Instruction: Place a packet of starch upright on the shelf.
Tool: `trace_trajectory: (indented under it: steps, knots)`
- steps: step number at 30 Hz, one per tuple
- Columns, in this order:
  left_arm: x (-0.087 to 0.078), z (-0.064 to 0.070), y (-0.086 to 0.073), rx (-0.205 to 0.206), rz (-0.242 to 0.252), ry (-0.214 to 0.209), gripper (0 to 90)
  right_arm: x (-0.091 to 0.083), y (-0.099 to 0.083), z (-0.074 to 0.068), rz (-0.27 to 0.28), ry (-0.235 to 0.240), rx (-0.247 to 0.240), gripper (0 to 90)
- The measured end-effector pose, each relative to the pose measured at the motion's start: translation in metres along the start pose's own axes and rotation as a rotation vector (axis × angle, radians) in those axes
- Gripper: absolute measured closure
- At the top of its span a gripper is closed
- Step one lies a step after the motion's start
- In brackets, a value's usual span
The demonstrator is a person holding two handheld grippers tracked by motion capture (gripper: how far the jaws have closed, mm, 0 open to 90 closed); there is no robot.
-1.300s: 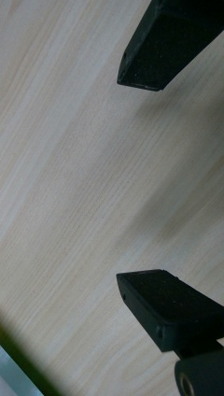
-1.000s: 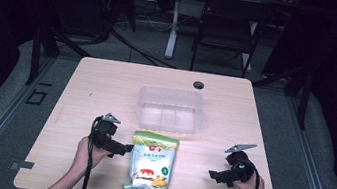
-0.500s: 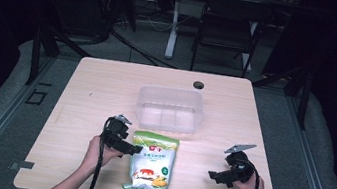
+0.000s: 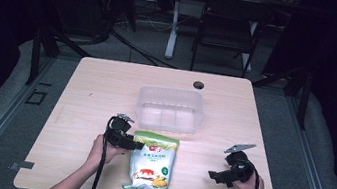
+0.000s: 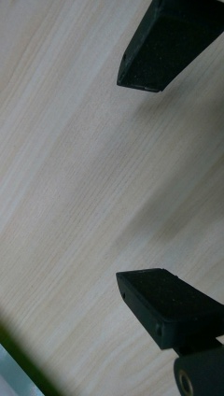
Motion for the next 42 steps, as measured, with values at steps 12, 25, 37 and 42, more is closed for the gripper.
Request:
trace_trajectory:
  steps: [12,25,37,42]
  knots:
    - [-0.009,0.006,-0.004,0.045,0.002,-0.009,89.9,-0.001,0.000,-0.002,0.004,0.002,-0.006,5.7]
    - [-0.029,0.006,-0.026,0.027,-0.017,-0.031,80.6,0.000,0.001,-0.003,0.006,0.010,-0.008,5.7]
    - [-0.015,0.000,-0.014,-0.012,0.011,-0.114,51.9,0.000,0.002,-0.003,0.005,0.009,-0.015,5.7]
    - [-0.006,0.003,-0.016,0.014,-0.015,-0.079,57.2,0.000,0.002,-0.003,0.006,0.009,-0.015,5.7]
Point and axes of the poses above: each handheld gripper's, and its own axes: x roughly forward along the jaws, y roughly out of its top, z roughly to its right, the point moved 9 cm from there along x, roughly forward along the jaws, and after that the axes turned 10 degrees about -y, right-handed, at the moved point
